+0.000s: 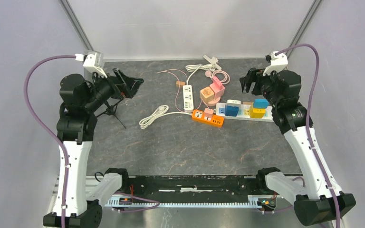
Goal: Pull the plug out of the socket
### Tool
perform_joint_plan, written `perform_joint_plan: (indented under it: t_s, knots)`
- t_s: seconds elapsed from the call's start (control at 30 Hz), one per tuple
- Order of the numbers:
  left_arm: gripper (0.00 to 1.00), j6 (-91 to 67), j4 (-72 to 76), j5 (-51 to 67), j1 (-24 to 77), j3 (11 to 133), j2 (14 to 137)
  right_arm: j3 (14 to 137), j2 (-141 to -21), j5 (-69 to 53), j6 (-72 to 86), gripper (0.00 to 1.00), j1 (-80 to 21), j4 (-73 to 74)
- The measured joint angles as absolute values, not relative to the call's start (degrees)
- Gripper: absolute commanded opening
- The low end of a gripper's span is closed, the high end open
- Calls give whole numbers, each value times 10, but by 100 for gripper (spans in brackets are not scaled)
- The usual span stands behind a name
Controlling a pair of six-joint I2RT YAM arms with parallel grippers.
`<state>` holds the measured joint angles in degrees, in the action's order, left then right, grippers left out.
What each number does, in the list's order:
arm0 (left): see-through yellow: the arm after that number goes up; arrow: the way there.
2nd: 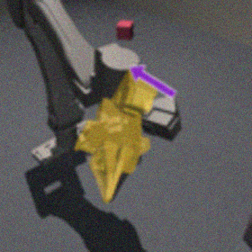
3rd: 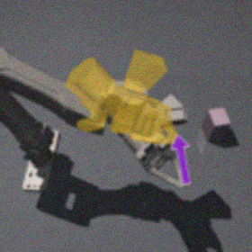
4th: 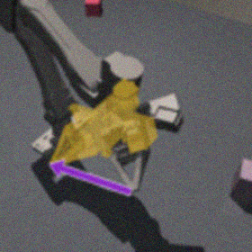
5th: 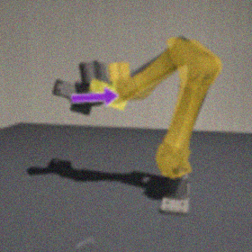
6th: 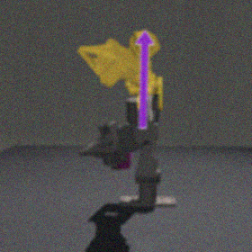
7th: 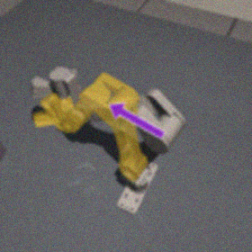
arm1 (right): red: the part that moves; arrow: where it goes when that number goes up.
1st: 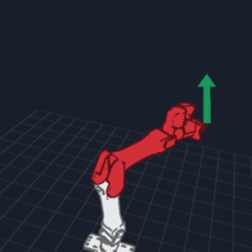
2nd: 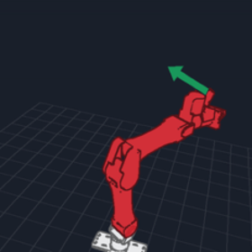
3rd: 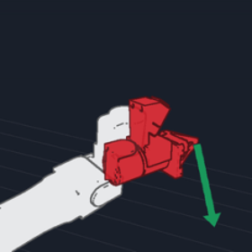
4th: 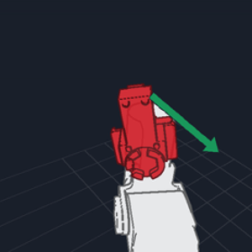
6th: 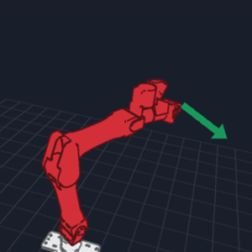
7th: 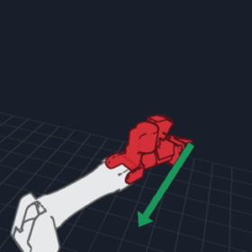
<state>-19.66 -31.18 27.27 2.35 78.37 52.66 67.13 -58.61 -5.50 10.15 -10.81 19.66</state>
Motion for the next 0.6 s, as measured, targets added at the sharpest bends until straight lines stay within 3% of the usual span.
perform_joint_plan:
  t_s: [0.13,0.3,0.6]
  knots:
    - [100,-203,-312,272,23,751,526,647,-573,29,102,95,-108,213]
    - [100,-219,-317,271,23,735,524,647,-577,66,77,96,-107,239]
    - [100,-243,-301,350,27,761,548,603,-582,-116,28,87,-107,244]
